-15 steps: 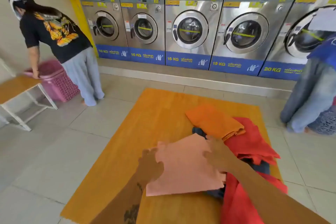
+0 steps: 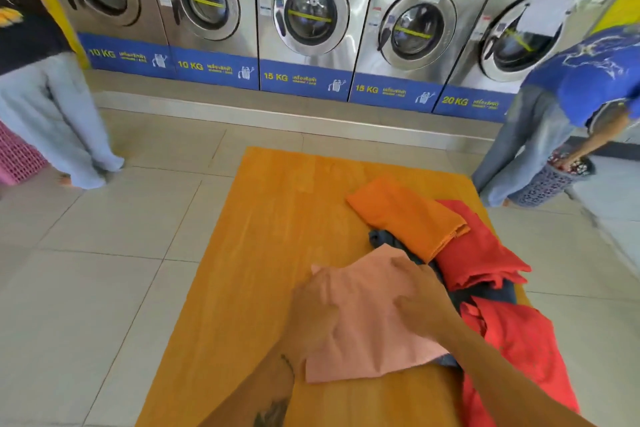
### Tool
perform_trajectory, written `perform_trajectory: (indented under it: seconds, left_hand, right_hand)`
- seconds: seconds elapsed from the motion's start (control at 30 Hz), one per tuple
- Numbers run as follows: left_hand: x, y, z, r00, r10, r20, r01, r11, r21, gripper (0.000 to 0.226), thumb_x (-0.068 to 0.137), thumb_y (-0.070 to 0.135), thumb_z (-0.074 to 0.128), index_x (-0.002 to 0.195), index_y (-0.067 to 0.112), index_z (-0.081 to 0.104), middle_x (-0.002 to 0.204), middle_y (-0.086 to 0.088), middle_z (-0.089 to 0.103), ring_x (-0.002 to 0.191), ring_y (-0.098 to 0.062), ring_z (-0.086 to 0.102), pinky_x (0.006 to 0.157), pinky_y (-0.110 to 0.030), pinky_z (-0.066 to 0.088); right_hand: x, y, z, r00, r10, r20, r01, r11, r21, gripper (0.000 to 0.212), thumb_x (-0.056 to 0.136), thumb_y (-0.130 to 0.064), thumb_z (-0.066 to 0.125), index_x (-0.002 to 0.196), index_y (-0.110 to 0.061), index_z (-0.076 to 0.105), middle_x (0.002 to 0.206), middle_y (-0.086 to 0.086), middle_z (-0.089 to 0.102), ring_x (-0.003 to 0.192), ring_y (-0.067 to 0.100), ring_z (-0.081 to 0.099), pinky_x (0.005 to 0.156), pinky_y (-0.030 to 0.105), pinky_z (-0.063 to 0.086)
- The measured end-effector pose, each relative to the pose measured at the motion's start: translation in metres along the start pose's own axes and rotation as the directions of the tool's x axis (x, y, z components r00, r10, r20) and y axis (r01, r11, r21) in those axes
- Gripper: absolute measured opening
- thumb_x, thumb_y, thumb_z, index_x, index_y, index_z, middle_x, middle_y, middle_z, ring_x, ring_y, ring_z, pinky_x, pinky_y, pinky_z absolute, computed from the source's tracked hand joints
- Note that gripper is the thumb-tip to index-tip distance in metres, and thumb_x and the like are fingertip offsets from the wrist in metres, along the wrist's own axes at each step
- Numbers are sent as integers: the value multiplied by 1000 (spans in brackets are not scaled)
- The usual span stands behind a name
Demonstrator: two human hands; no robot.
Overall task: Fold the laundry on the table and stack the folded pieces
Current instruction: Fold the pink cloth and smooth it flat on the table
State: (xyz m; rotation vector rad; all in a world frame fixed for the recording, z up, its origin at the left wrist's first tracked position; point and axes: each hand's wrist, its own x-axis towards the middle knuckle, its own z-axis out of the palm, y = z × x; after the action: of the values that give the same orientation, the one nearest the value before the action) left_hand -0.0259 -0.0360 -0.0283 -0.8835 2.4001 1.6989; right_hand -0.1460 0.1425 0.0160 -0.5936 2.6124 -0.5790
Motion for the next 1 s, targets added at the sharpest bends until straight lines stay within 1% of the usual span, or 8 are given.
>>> perform_trajectory:
  seconds: [0.13,0.27,0.43,0.6,0.73,0.8,0.93,1.0]
  left_hand:
    - [2,5,-31,994,-77,83,100,942,-321,72,83,4,59,143,40,43,136,15,39,124,-12,44,101,-32,44]
    - [9,8,-59,1000,-4,4,5,926,-377,68,84,1,52,138,43,50,147,21,38,131,-4,39,109,-32,38]
    - [26,12,-99,997,73,-16,-74,965,-251,63,90,2,43,141,40,48,143,27,34,134,-1,34,116,-35,33]
    - [60,8,-138,966,117,-232,-138,987,-77,45,95,5,47,124,36,62,128,19,53,116,1,48,97,-18,34]
    - [99,6,-158,925,160,-346,-124,984,124,43,95,6,46,118,36,66,118,11,58,108,-6,54,92,-19,40]
    - [119,8,-165,907,194,-374,-136,975,175,42,94,7,45,119,35,66,115,11,59,106,-8,56,90,-20,43]
    - [170,16,-183,892,234,-387,-147,959,241,42,95,8,44,119,34,65,114,11,59,105,-7,56,88,-16,40]
    - [196,31,-192,878,278,-390,-168,941,294,42,96,8,42,121,33,65,117,10,58,106,-9,55,87,-15,37]
  right_hand:
    - [-9,-11,9,991,-34,-131,47,994,100,57,79,-8,59,122,-43,51,116,-4,49,102,16,52,84,28,38]
    - [-5,-37,19,973,-50,-224,78,990,119,53,87,-7,56,125,-44,49,112,-9,45,96,13,49,83,28,38]
    - [22,-69,34,965,-74,-252,102,990,101,55,87,-8,52,136,-32,51,123,-6,47,92,12,52,77,29,48]
    - [59,-99,56,970,-87,-227,110,990,91,56,91,-13,49,143,-31,42,144,-2,35,115,19,51,86,32,51]
    - [102,-121,64,979,-108,-170,122,990,71,60,92,-14,44,149,-31,32,152,1,28,136,21,37,113,27,31]
    - [127,-132,61,981,-116,-153,122,992,27,60,94,-15,43,151,-29,28,152,2,29,139,20,33,114,23,20]
    - [183,-150,50,983,-121,-136,127,991,38,61,92,-11,41,149,-30,31,147,7,33,122,22,46,98,27,40]
    - [216,-155,46,985,-111,-133,124,987,98,63,92,-8,41,150,-28,30,151,7,29,127,25,44,103,32,42]
